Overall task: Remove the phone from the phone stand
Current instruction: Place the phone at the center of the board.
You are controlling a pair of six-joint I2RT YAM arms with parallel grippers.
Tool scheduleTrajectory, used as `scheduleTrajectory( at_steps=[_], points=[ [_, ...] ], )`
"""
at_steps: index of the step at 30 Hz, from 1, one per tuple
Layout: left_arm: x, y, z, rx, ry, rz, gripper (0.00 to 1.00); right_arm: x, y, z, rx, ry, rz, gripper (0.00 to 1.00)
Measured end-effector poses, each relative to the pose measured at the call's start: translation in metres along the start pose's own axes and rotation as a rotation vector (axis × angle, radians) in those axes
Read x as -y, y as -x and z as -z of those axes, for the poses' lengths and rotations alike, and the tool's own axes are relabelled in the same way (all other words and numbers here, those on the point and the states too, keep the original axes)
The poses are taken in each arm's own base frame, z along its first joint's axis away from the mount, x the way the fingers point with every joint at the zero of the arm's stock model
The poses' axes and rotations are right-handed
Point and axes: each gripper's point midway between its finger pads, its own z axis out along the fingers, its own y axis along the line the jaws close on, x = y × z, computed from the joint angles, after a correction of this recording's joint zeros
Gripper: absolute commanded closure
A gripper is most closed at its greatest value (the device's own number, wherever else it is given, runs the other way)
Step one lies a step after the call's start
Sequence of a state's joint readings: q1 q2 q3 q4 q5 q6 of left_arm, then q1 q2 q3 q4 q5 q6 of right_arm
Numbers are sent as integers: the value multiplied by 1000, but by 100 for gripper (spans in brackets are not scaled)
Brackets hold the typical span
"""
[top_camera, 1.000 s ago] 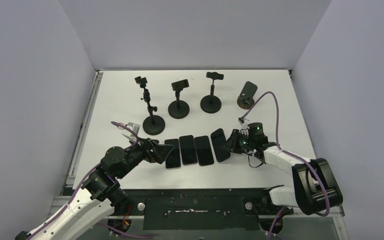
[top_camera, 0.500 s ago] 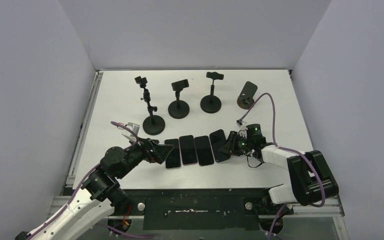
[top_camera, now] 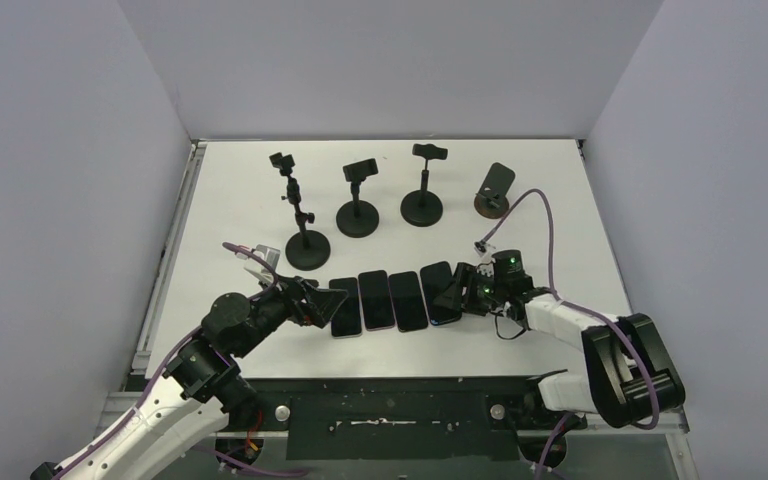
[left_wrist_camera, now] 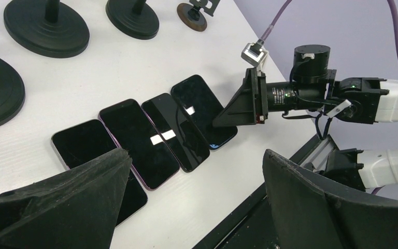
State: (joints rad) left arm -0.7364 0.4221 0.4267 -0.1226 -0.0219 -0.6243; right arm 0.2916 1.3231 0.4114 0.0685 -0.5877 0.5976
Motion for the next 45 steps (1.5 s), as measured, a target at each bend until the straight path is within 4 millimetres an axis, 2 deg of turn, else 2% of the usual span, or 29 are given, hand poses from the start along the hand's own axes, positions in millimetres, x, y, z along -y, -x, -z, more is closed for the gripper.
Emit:
scheduleTrajectory(
  at_steps=[20, 28, 35, 45],
  points=[
    [0, 0, 0, 0, 0, 0, 2, 34, 14, 27, 79, -284, -3, 35],
    [0, 0, 0, -1, 1, 0, 3, 37, 30, 18, 70, -309, 44, 40],
    [-1, 0, 0, 1, 3, 0, 3, 30, 30, 10, 57, -267, 76, 43],
    [-1, 0, 0, 1, 4, 0, 3, 5, 13, -3, 28, -187, 96, 43]
  ],
)
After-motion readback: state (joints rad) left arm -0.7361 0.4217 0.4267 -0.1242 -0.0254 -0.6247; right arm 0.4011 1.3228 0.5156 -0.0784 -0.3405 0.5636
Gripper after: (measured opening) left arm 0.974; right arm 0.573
